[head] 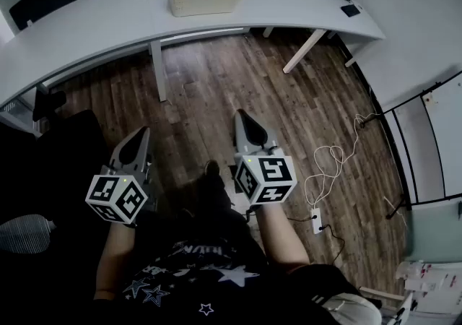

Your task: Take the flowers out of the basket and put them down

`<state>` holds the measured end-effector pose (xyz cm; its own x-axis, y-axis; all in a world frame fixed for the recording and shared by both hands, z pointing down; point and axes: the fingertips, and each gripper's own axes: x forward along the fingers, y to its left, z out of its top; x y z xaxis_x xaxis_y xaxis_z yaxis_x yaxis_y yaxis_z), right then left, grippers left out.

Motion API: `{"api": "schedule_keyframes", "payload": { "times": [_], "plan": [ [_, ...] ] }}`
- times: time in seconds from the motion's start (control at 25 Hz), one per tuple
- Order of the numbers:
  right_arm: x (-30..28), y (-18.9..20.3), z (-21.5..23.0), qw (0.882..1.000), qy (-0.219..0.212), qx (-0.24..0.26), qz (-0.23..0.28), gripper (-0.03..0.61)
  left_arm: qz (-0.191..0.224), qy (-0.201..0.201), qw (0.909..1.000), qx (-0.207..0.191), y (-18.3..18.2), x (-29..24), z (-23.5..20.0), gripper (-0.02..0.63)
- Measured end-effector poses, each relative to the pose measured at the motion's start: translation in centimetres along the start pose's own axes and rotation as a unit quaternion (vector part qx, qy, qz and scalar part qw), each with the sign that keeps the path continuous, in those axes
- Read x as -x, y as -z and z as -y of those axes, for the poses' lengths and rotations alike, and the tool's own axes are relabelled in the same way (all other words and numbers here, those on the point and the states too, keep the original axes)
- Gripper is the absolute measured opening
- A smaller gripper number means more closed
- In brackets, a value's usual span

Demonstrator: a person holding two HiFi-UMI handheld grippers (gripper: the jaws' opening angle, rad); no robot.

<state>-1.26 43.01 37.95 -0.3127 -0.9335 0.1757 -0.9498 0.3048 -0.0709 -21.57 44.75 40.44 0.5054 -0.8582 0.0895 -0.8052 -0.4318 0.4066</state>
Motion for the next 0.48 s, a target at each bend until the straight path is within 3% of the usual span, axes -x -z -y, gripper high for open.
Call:
{"api": "schedule_keyframes", "payload": {
  "times": [0.48],
  "plan": [
    [-1.2, 0.1, -1.1, 1.0, -0.017, -0.002, -0.02, 0.002, -0.004, 0.004, 0.9998, -0.02, -0.7, 0.0, -0.1, 0.009]
  ]
}}
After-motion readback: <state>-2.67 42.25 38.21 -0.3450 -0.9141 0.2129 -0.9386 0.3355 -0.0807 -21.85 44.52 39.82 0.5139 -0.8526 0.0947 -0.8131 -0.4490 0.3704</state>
